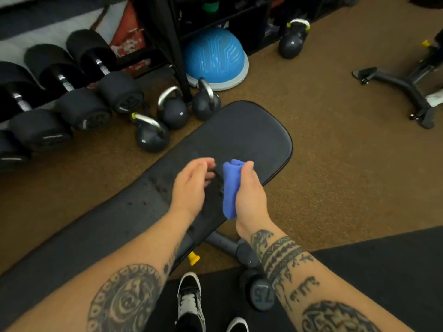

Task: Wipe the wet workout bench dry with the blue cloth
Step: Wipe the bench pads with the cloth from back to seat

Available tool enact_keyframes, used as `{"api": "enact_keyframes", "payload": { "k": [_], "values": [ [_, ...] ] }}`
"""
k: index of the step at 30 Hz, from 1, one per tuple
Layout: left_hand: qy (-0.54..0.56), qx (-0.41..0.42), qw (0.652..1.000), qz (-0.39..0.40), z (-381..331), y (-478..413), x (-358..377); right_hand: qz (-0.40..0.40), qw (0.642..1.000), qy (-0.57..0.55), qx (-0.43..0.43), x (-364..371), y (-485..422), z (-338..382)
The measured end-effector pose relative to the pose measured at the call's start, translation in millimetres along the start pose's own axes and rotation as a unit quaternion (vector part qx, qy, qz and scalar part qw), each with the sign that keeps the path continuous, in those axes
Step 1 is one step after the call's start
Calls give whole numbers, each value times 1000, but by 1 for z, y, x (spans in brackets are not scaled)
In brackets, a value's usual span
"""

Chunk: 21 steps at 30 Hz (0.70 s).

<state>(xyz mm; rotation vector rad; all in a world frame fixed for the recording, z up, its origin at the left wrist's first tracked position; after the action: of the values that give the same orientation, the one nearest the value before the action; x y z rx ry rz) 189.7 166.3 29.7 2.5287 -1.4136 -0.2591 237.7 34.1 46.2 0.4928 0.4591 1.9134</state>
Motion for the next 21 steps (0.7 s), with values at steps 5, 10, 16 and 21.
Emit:
{"api": "enact_keyframes", "payload": {
  "k": [5,10,16,21],
  "values": [
    [208,-84,974,-33,19,49,8,301,951,22,70,41,26,-1],
    [108,-87,966,-217,30,65,-69,70,907,394,-135,-19,-27,54],
    [-47,-38,979,-196,29,40,-81,-18,755,646,-116,-26,-103,43],
    [-452,-36,891,-34,57,-15,-27,-79,678,717,-141,-19,-111,14]
  ]
}}
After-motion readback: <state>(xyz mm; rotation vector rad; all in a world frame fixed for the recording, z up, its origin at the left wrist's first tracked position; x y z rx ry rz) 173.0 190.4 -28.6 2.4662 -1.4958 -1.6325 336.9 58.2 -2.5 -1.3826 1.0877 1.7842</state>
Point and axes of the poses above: each hand's wrist, its own y-axis away from the middle knuckle, its own x-axis out of the palm, z = x × y, the point moved 6 cm from there along -y, towards the middle knuckle, and after that the axes turned 9 degrees about z, right-handed, at the moved point
